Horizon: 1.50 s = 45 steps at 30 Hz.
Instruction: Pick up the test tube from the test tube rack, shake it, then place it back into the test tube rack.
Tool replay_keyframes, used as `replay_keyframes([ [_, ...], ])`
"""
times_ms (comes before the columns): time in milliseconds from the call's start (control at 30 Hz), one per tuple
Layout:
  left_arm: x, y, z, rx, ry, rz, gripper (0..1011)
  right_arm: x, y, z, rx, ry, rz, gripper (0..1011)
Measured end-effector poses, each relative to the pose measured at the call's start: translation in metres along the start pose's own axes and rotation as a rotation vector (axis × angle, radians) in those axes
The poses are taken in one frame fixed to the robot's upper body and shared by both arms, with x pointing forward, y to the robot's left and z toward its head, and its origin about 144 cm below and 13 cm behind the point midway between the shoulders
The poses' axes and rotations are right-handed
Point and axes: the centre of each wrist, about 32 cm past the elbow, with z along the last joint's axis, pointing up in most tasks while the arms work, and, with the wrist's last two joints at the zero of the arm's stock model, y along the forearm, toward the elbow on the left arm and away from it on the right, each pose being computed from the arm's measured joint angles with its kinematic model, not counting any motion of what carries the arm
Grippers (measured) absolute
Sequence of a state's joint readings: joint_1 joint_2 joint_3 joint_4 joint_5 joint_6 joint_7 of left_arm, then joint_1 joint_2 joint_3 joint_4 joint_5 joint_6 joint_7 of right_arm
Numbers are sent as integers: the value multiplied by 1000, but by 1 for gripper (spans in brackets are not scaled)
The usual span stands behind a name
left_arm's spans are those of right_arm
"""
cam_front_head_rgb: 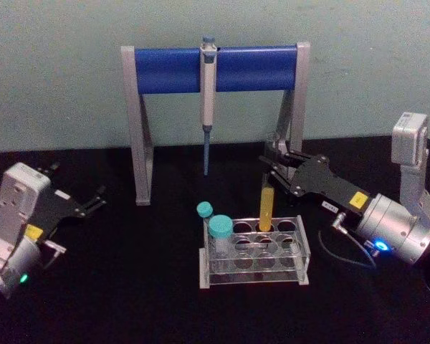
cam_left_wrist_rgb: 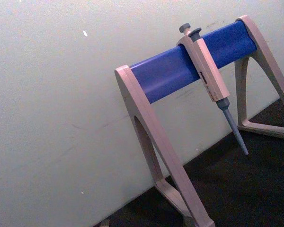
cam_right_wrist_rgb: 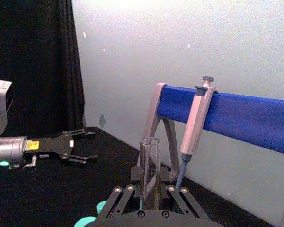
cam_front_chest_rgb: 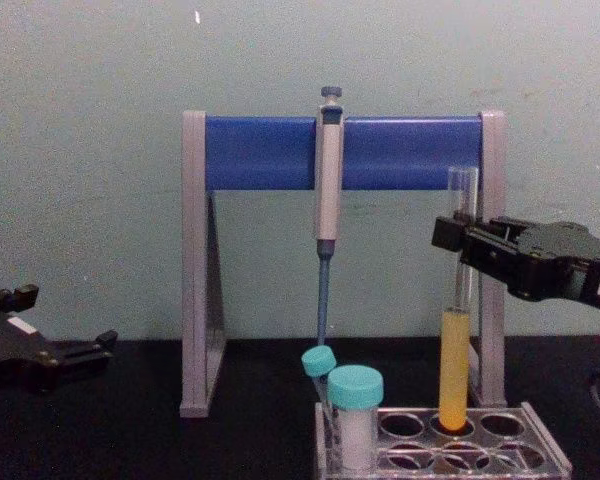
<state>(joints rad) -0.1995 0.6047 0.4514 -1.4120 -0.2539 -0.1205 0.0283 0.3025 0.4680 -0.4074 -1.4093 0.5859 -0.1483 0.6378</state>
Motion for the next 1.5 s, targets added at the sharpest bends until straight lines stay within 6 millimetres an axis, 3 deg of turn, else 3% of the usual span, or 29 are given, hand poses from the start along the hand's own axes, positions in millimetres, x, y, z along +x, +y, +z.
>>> replay_keyframes([
  [1500,0,0,0,0,0,0,1001,-1,4,-13,-71,1,13,224],
])
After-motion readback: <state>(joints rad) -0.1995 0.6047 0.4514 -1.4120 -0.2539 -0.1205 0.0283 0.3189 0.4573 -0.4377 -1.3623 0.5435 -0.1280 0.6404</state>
